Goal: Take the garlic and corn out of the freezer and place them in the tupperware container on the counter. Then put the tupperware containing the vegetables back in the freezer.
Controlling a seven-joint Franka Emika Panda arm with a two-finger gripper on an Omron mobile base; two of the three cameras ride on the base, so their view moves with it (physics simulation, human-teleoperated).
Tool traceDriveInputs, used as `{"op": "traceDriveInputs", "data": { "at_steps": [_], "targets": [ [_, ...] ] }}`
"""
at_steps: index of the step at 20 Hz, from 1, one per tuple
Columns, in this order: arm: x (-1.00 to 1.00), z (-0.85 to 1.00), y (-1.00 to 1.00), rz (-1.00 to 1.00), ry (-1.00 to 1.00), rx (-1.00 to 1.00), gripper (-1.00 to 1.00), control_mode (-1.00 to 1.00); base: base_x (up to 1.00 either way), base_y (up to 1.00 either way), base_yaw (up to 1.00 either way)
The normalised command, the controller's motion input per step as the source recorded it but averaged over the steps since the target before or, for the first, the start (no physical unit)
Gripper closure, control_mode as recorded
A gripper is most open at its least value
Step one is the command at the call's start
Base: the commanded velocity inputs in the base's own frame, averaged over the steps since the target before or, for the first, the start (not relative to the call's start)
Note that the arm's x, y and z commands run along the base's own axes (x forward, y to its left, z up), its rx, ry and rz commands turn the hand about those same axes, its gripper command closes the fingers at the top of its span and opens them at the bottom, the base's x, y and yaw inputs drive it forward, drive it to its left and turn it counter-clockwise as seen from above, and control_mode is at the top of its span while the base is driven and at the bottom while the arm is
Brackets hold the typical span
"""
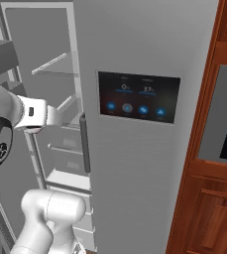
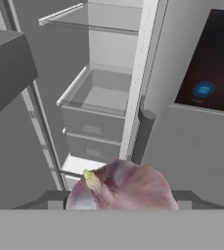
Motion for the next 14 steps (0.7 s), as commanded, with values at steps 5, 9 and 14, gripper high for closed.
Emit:
{"op": "traceDriveInputs", "data": {
  "at_steps": [5, 9, 14],
  "targets": [
    [0.0, 0.0, 0.0, 0.0, 0.0, 0.0, 1.0, -1.0, 0.0, 0.0, 0.0],
    [0.0, 0.0, 0.0, 0.0, 0.0, 0.0, 1.0, 1.0, -0.52, -0.04, 0.0],
    [0.0, 0.0, 0.0, 0.0, 0.0, 0.0, 1.0, 1.0, -1.0, -0.44, 0.01]
  ]
}}
